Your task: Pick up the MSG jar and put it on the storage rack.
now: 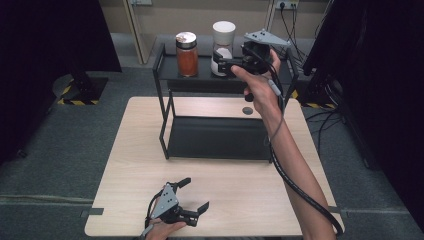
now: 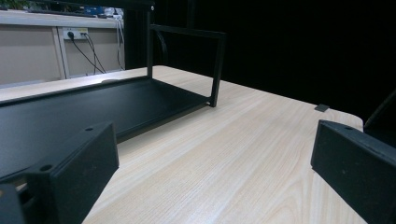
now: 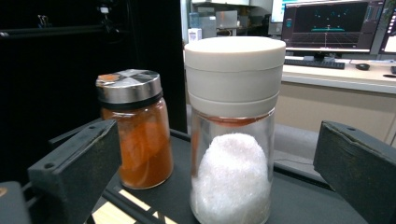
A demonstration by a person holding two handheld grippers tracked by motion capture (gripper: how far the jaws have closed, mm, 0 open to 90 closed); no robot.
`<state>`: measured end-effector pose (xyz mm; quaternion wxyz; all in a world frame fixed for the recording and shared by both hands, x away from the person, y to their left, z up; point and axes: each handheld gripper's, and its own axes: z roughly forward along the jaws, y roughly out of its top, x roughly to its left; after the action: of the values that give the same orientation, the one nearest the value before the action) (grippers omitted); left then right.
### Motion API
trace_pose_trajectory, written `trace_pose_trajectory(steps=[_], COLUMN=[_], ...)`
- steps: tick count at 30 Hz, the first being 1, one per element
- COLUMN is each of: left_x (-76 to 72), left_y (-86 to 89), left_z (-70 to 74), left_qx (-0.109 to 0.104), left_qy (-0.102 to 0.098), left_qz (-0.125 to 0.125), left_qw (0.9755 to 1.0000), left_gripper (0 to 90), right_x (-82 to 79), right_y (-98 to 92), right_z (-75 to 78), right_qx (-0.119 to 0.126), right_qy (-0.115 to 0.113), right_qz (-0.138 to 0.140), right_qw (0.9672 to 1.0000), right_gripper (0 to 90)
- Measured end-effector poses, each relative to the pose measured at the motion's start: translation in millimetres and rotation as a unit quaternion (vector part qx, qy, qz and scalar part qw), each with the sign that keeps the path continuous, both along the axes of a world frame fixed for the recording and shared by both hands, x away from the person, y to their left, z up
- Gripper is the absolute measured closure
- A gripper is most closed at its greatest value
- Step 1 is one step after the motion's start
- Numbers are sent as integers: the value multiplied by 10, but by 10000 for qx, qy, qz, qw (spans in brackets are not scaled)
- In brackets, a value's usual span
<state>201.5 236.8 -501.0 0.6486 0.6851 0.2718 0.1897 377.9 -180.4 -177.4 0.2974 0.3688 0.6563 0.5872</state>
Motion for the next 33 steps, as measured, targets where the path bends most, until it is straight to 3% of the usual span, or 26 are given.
trace_pose_trajectory(steps=[18,33], left_x=[-1,2], left_y=[-1,2], left_z=[-8,-4], left_qx=[-20,-11], left_qy=[-9,14], left_qz=[34,57], left_qw=[10000,10000], left_gripper=[3,2], right_x=[-262,-452], right_y=[-158,-310], right_z=[-132,-371], right_qx=[74,113], right_qy=[-174,-229], right_qz=[281,555], right_qw=[9994,9981], right_gripper=[3,3])
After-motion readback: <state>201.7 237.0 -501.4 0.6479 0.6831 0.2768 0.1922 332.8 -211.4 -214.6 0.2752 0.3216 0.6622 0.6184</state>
